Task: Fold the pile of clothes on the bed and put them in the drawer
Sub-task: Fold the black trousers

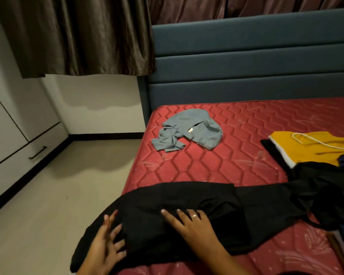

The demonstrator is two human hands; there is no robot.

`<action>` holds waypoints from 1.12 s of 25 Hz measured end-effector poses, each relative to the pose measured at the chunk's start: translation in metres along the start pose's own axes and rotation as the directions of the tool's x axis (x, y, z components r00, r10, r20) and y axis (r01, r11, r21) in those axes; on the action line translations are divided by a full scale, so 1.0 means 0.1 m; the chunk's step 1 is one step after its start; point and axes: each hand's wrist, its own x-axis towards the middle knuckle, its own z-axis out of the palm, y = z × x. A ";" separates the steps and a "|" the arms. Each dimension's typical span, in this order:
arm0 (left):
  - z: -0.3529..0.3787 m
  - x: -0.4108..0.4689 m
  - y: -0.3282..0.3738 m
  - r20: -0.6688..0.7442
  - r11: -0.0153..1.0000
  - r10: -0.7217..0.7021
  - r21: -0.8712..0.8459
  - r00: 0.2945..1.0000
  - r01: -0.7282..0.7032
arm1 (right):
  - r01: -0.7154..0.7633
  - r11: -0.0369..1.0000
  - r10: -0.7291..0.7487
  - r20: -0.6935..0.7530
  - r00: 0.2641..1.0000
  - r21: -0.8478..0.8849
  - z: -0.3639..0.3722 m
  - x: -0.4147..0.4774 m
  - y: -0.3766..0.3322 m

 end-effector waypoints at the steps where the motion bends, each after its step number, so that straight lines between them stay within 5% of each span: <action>1: 0.05 -0.09 0.11 -0.048 0.994 0.023 0.110 0.999 -0.018 | -0.028 1.000 0.028 0.067 0.997 -0.002 0.01 0.03 -0.07; 2: 0.02 -0.12 0.11 0.138 0.966 0.120 0.213 0.983 -0.147 | -0.045 0.999 0.045 0.111 0.993 -0.001 0.01 0.05 -0.16; 4: 0.02 0.08 0.05 0.185 0.803 0.307 0.476 0.933 -0.359 | -0.037 0.999 0.038 0.041 0.998 -0.033 0.06 0.08 -0.29; 6: -0.09 0.17 0.11 0.167 0.685 0.463 0.556 0.871 -0.471 | -0.023 0.996 0.016 -0.080 0.997 -0.088 0.07 0.14 -0.33; 9: -0.48 0.24 0.46 -0.041 0.685 0.620 0.514 0.783 -0.516 | -0.132 0.985 0.126 -0.057 0.990 -0.114 0.05 0.18 -0.22; 13: -0.87 0.41 0.62 -0.124 0.633 0.546 0.709 0.828 -0.311 | -0.340 0.937 0.349 0.134 0.928 -0.084 -0.06 0.15 -0.12; 16: -0.84 0.45 0.51 -0.145 0.533 0.492 0.830 0.858 -0.166 | -0.258 0.960 0.278 0.316 0.907 -0.106 -0.08 0.03 -0.03; 20: -0.95 0.44 0.51 -0.304 0.648 0.445 0.759 0.842 -0.068 | -0.336 0.935 0.355 0.277 0.893 -0.117 -0.08 -0.02 0.21; 28: -0.99 0.37 0.31 -0.354 0.618 0.267 0.777 0.896 0.122 | -0.260 0.953 0.298 0.333 0.895 -0.155 0.06 -0.05 0.09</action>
